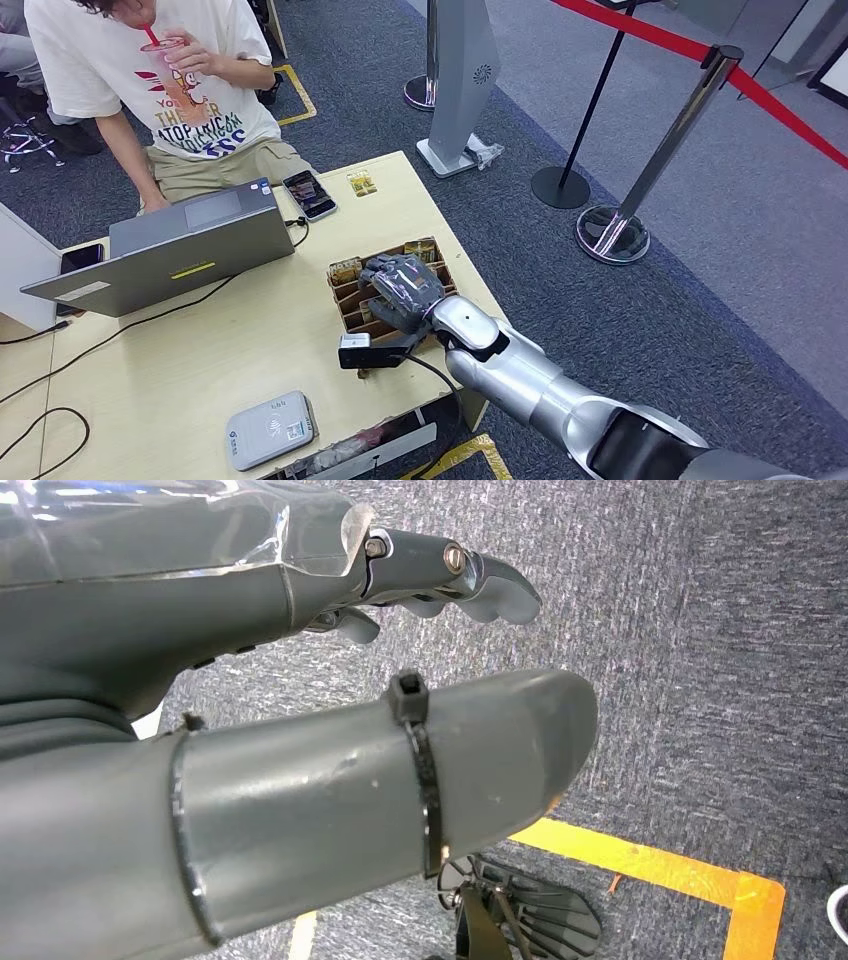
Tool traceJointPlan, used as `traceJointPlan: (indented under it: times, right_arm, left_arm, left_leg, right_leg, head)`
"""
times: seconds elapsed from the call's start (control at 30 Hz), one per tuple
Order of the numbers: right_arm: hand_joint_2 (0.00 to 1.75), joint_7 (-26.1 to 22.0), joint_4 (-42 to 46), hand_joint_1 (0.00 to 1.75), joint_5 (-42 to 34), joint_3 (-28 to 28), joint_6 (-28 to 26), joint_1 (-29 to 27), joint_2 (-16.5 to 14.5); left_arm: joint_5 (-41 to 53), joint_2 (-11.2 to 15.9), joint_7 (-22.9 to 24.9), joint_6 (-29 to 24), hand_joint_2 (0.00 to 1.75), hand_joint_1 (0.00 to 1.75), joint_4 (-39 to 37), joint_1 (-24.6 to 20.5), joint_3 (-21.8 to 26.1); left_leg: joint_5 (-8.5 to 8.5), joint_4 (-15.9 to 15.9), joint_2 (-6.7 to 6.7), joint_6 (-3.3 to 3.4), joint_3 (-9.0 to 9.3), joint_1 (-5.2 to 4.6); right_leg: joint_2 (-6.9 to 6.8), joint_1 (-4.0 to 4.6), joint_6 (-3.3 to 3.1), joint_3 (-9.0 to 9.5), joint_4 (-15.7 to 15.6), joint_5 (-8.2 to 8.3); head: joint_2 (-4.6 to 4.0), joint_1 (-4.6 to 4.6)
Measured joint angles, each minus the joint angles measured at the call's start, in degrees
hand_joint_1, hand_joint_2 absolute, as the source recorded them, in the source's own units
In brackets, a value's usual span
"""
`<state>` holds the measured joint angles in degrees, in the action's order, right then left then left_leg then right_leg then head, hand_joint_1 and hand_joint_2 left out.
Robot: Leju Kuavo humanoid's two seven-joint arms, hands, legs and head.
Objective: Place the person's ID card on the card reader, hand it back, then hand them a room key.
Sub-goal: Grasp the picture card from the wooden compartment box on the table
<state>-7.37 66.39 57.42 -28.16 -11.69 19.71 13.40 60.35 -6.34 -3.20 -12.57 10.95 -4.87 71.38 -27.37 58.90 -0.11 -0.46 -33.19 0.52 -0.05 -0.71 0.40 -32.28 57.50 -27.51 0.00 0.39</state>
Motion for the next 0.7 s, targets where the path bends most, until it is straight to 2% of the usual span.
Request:
traceJointPlan:
  times: [0.4, 0.7]
  right_arm:
    - [1.75, 0.25, 0.79, 0.79, -0.02, -0.12, -0.06, 0.23, 0.0]
    - [1.75, 0.7, 1.36, 0.82, 0.0, -0.37, 0.0, -0.04, 0.0]
  left_arm:
    - [0.01, 0.28, -0.07, -0.02, 0.0, 0.0, 0.0, 0.0, 0.02]
    - [-0.02, 0.32, -0.08, -0.02, 0.0, 0.0, 0.0, 0.0, 0.02]
  left_leg:
    - [0.0, 0.0, 0.0, 0.0, 0.0, 0.0]
    - [0.0, 0.0, 0.0, 0.0, 0.0, 0.0]
  right_leg:
    - [0.0, 0.0, 0.0, 0.0, 0.0, 0.0]
    - [0.0, 0.0, 0.0, 0.0, 0.0, 0.0]
  head:
    - [0.0, 0.0]
    - [0.0, 0.0]
